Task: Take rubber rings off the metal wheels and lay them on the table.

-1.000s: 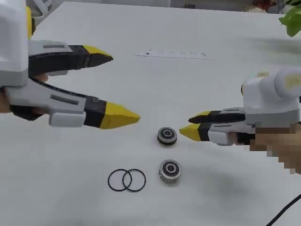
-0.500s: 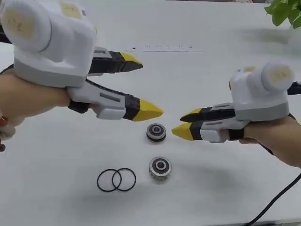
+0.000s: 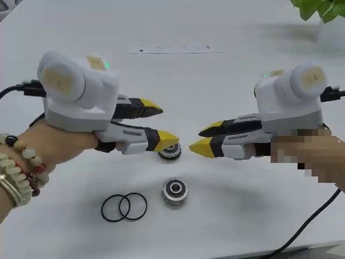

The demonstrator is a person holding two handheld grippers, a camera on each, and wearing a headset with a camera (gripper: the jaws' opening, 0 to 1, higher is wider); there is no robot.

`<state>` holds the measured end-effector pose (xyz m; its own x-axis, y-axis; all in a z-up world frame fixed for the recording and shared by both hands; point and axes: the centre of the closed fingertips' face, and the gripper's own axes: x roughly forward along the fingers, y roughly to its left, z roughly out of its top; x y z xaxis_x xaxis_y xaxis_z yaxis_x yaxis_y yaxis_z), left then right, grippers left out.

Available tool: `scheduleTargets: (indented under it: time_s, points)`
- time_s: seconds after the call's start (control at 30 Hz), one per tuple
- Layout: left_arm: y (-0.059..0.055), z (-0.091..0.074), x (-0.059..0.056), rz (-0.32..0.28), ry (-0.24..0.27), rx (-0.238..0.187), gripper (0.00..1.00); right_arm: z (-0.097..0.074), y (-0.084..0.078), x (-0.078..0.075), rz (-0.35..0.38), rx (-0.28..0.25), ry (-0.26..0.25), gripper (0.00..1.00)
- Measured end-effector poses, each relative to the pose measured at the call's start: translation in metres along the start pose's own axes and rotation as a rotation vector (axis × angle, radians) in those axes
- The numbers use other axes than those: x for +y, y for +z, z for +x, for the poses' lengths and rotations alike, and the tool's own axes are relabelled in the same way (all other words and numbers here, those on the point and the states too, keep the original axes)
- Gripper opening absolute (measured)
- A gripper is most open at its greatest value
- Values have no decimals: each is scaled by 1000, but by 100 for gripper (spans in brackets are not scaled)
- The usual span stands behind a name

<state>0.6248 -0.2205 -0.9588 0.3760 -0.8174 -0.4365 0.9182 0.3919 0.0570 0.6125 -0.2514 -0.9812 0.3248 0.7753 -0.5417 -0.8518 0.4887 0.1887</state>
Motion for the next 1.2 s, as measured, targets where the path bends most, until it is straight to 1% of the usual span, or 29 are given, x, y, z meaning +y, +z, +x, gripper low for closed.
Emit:
scheduleTargets:
  time_s: [0.07,0.1,0.2,0.3,0.4,0.43,0.53,0.57,0.6,0.63,0.67,0.73,0.8,0.83,0.97,1.03,1.1,1.13,1.2]
  points:
    - [-9,3,1,-15,7,9,34,2,-1,2,12,7,10,24]
    - [-11,4,1,-29,10,8,34,2,-1,2,11,10,12,24]
    - [-19,9,0,-40,13,14,30,4,-2,6,5,16,22,24]
    - [-24,13,0,-75,22,15,23,5,-2,7,2,17,28,24]
    - [-26,15,-3,-106,13,14,22,5,-3,8,4,22,31,24]
    - [-27,16,-4,-101,16,14,21,5,-3,8,3,22,32,24]
    - [-32,17,-3,-112,23,34,18,6,-6,9,11,34,30,23]
    - [-34,18,-2,-107,28,48,17,7,-6,9,13,34,32,23]
    - [-38,18,-1,-82,37,71,17,8,-7,10,16,37,35,23]
    - [-34,19,-3,-78,38,47,16,9,-9,10,15,41,37,23]
    - [-36,18,-3,-78,35,65,16,10,-11,11,11,48,37,23]
    - [-35,18,-5,-79,34,66,15,12,-13,11,8,57,38,23]
    - [-36,17,-5,-67,36,73,15,14,-15,13,12,60,42,23]
    - [-37,17,-4,-73,37,72,15,15,-16,14,9,64,45,23]
    - [-38,15,-6,-72,26,81,15,20,-20,15,-28,81,29,23]
    - [-38,14,-11,-76,10,82,15,23,-23,13,-51,97,24,22]
    - [-38,13,-16,-82,-8,87,14,25,-25,15,-54,102,25,22]
    - [-39,11,-20,-75,-22,91,14,25,-25,15,-56,100,27,22]
    - [-39,10,-25,-68,-38,98,14,27,-26,19,-66,106,41,22]
